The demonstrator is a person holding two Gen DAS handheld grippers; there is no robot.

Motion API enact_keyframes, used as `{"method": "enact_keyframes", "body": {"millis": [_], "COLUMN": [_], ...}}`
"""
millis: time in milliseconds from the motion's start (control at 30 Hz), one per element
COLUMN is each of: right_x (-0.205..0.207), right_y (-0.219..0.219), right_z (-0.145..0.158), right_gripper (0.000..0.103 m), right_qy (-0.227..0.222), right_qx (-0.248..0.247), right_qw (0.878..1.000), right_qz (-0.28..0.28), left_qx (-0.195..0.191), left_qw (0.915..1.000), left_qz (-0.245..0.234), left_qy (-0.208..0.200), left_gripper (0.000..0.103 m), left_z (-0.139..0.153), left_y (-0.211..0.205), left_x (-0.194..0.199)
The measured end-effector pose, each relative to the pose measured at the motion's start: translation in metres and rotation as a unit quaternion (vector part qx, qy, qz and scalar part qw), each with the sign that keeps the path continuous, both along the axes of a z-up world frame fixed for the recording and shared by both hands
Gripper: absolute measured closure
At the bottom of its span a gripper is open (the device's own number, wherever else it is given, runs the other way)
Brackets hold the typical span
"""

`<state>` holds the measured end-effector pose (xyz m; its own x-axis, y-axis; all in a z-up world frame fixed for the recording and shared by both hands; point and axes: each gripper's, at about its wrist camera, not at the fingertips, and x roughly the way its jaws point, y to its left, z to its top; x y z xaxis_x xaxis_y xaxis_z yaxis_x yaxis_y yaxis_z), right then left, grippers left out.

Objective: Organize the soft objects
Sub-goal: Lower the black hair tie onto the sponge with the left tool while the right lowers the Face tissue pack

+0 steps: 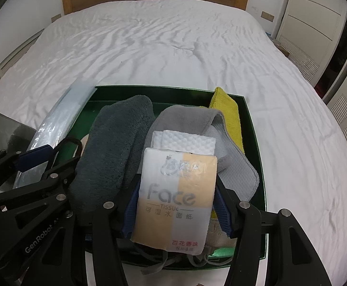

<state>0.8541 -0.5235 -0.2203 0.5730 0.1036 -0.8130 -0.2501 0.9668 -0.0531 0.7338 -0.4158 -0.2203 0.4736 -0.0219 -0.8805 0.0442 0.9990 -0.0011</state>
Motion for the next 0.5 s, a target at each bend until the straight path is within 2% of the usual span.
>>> {"method": "enact_keyframes", "body": {"millis": [500], "right_x": [0.0027], "right_y": [0.0015], "right_z": [-0.0051], "right_gripper": [0.045], "right_qy": [0.005], "right_qx": [-0.003], "right_qw": [1.000], "right_qz": [-0.003], "left_qx": [0.009], "left_qw": [0.9999], "left_qz": [-0.002], "left_qy": [0.006], "left_gripper": [0.058], "left_z": [-0.0022], "left_y": [0.0012], "left_x": [0.0028]}}
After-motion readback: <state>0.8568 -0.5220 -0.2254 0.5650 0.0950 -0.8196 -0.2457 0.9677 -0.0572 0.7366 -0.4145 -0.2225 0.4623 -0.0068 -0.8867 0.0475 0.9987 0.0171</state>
